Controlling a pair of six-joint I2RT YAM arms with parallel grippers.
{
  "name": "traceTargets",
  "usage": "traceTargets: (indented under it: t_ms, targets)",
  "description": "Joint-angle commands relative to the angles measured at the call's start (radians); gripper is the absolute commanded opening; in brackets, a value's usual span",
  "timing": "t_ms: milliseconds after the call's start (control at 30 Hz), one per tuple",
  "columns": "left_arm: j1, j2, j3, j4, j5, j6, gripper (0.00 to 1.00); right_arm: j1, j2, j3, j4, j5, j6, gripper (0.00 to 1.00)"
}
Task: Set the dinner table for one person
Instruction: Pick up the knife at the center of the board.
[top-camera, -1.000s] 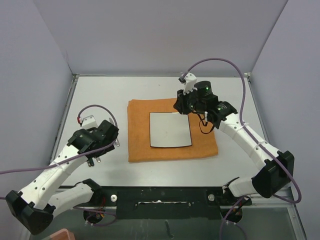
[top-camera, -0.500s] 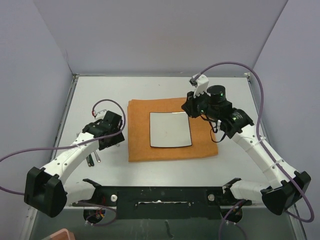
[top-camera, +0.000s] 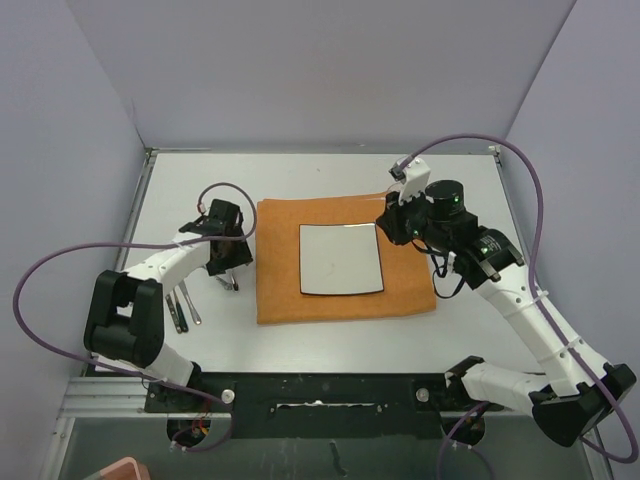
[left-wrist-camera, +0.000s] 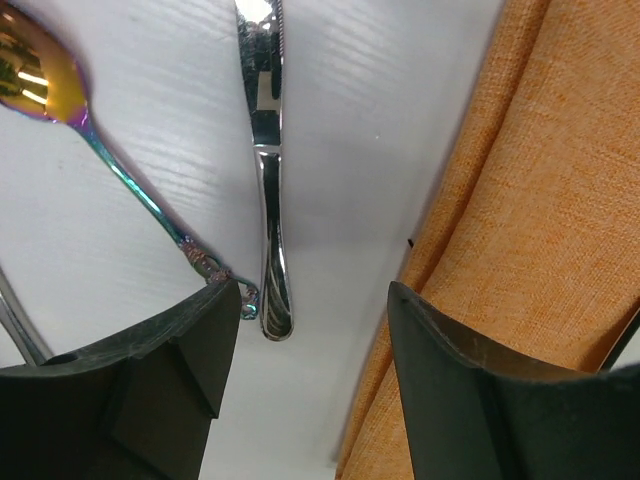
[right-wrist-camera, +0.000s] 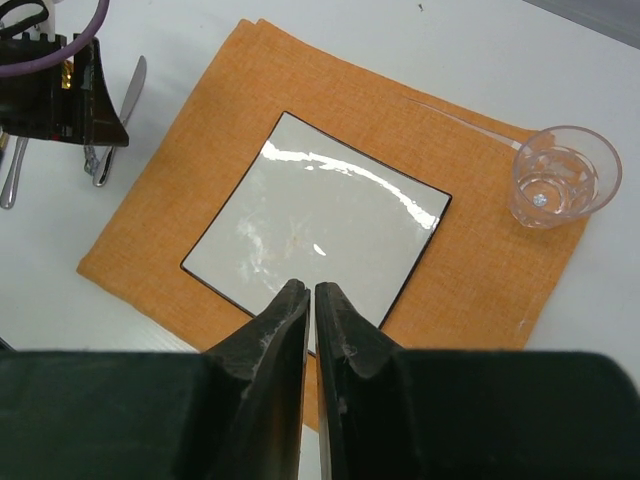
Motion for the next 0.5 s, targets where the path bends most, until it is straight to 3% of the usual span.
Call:
traceTargets:
  t_ms: [0,467]
  targets:
    - [0.001,0.037,0.056,0.081,0.023,0.032,0.59,-0.003,-0.019,0.005,0.002,0.027,-0.03,0.1]
    - [0.027,0.095,0.028,0.093,0.002,-0.003,0.57,-0.022,0.017,0.019,0.018,0.009,-0.019,0.09]
